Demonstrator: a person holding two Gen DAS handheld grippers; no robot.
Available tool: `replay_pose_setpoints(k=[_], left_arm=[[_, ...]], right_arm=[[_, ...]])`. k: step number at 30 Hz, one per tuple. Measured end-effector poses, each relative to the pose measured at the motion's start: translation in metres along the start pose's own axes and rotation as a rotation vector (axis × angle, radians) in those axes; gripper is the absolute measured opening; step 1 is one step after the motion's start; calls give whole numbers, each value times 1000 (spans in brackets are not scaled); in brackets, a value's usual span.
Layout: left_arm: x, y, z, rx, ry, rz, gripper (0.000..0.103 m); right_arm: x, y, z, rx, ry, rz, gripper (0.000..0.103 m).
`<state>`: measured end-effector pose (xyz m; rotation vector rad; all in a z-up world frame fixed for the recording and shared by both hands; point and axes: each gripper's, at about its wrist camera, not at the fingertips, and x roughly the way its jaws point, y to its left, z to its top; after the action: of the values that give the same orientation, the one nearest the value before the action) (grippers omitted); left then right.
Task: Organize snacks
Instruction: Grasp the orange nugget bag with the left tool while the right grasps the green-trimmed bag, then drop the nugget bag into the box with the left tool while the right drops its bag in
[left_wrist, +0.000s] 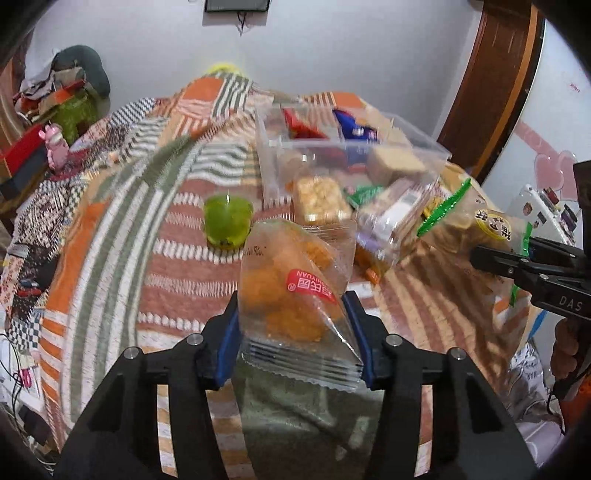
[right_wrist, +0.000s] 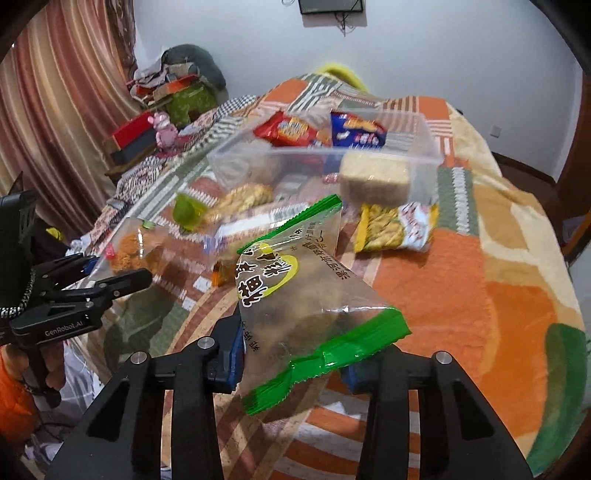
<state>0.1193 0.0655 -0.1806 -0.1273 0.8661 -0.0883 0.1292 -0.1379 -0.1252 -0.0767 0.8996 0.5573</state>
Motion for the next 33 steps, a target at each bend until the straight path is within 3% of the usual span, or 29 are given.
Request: replay_pose_setpoints(k=[15, 22, 33], left_arm=[[-11, -13, 72, 41, -139, -13, 52], [11, -14, 103, 47, -152, -27, 52], [63, -9, 139, 32, -121, -41, 52]], right_arm=[[-15, -13, 49, 11, -141, -40, 37], [4, -20, 82, 15, -168, -45, 37], [56, -25, 118, 9, -132, -40, 37]])
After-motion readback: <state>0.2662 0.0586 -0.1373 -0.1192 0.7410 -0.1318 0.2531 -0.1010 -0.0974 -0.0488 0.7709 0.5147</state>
